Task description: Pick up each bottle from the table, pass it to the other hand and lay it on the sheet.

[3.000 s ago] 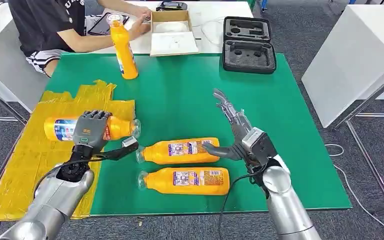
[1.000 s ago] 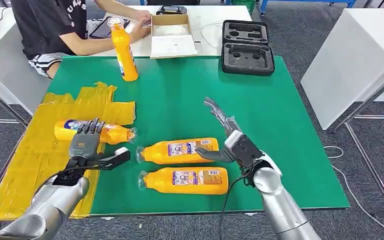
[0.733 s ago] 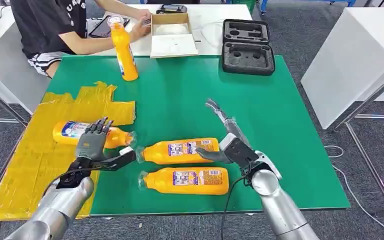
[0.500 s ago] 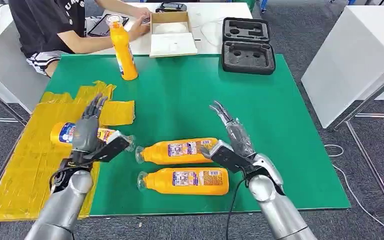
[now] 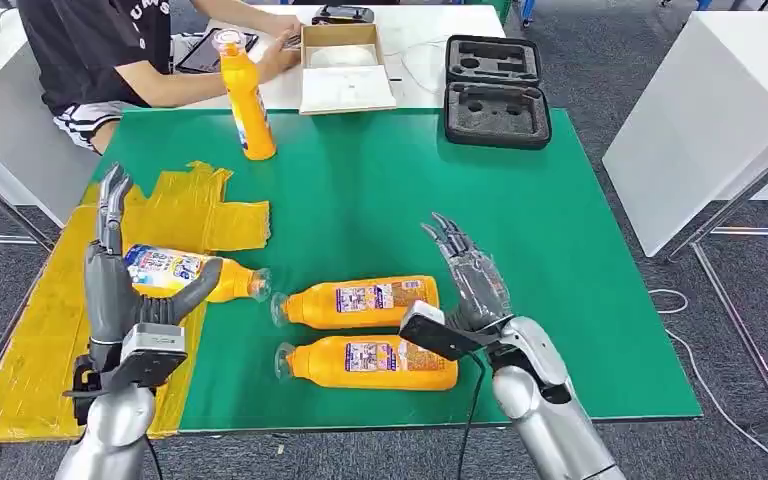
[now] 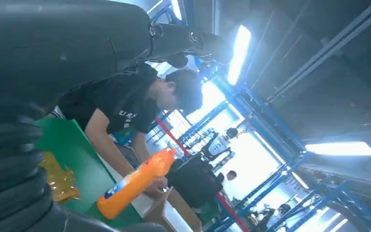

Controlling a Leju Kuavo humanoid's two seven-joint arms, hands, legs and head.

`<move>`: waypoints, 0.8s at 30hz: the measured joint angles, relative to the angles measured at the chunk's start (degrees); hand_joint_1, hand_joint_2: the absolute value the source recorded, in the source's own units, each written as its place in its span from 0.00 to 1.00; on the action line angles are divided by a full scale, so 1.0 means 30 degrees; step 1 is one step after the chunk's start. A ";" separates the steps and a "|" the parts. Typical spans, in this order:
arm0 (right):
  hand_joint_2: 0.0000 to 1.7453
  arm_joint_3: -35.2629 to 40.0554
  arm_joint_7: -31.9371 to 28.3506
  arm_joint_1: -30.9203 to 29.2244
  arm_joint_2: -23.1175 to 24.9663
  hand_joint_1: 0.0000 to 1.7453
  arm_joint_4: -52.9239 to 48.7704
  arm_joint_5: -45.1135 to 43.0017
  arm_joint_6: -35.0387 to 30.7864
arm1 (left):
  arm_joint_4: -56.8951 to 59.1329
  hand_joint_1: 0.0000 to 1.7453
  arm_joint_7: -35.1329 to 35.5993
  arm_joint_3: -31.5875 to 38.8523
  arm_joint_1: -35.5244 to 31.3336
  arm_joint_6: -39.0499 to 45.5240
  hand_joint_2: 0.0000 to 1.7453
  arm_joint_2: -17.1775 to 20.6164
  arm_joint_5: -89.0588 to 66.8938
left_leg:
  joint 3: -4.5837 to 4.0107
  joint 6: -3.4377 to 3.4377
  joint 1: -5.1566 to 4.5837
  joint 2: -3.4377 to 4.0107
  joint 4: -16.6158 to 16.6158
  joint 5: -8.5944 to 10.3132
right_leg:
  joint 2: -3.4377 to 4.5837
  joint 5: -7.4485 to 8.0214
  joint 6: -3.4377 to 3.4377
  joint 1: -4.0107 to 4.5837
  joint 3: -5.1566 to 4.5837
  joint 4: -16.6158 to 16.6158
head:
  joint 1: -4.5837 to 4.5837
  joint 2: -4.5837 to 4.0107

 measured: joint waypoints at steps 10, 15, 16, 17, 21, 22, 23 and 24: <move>1.00 0.0844 0.0568 -0.0303 0.0000 0.00 0.0131 0.1992 0.0501 | -0.0400 0.00 -0.0218 -0.0087 0.0219 -0.0561 1.00 -0.0160 0.0400 | -0.0002 0.0003 0.0000 0.0001 0.0000 0.0002 | 0.0000 0.0002 0.0002 0.0000 0.0000 0.0001 | 0.0000 0.0000; 1.00 0.2194 0.0947 -0.1119 0.0153 0.00 0.0912 0.3730 0.1276 | -0.0385 0.00 -0.0284 -0.0299 0.0216 -0.0758 1.00 -0.0488 0.0393 | -0.0005 0.0002 0.0000 0.0004 0.0000 0.0003 | 0.0001 0.0002 0.0002 0.0002 -0.0002 0.0001 | 0.0000 0.0000; 1.00 0.2540 0.0961 -0.1409 0.0262 0.00 0.1309 0.3924 0.1436 | -0.0385 0.00 -0.0277 -0.0357 0.0208 -0.0837 1.00 -0.0532 0.0393 | -0.0003 0.0002 0.0001 0.0006 0.0000 0.0003 | 0.0001 0.0003 0.0001 0.0002 -0.0003 0.0001 | 0.0000 0.0000; 1.00 0.2854 0.0969 -0.1697 0.0378 0.00 0.1695 0.4042 0.1639 | -0.0379 0.00 -0.0270 -0.0408 0.0196 -0.0925 1.00 -0.0590 0.0393 | -0.0002 0.0002 0.0002 0.0007 0.0000 0.0004 | 0.0001 0.0003 0.0001 0.0003 -0.0004 0.0001 | 0.0000 0.0000; 1.00 0.4013 0.1027 -0.2953 0.0859 0.00 0.3538 0.4188 0.2172 | -0.0320 0.00 -0.0146 -0.0488 0.0073 -0.1100 1.00 -0.0831 0.0422 | -0.0001 0.0004 0.0006 0.0005 0.0000 0.0012 | 0.0001 0.0005 0.0000 0.0007 -0.0002 0.0002 | 0.0000 0.0000; 1.00 0.4241 0.1063 -0.3220 0.0955 0.00 0.3987 0.4203 0.2259 | -0.0320 0.00 -0.0138 -0.0488 0.0055 -0.1144 1.00 -0.0860 0.0436 | -0.0001 0.0004 0.0006 0.0005 0.0000 0.0012 | 0.0000 0.0005 0.0000 0.0007 -0.0001 0.0003 | 0.0000 0.0000; 1.00 0.4493 0.1222 -0.3501 0.1048 0.00 0.4572 0.4203 0.2382 | -0.0320 0.00 -0.0110 -0.0488 0.0049 -0.1144 1.00 -0.0904 0.0444 | -0.0002 0.0004 0.0006 0.0004 0.0000 0.0013 | 0.0001 0.0005 0.0001 0.0007 -0.0002 0.0003 | 0.0007 0.0000; 1.00 0.4714 0.1484 -0.3781 0.1144 0.00 0.5175 0.4231 0.2411 | -0.0320 0.00 -0.0073 -0.0488 0.0045 -0.1144 1.00 -0.0940 0.0444 | -0.0002 0.0005 0.0006 0.0004 0.0000 0.0013 | 0.0001 0.0006 0.0002 0.0007 -0.0002 0.0003 | -0.0007 0.0000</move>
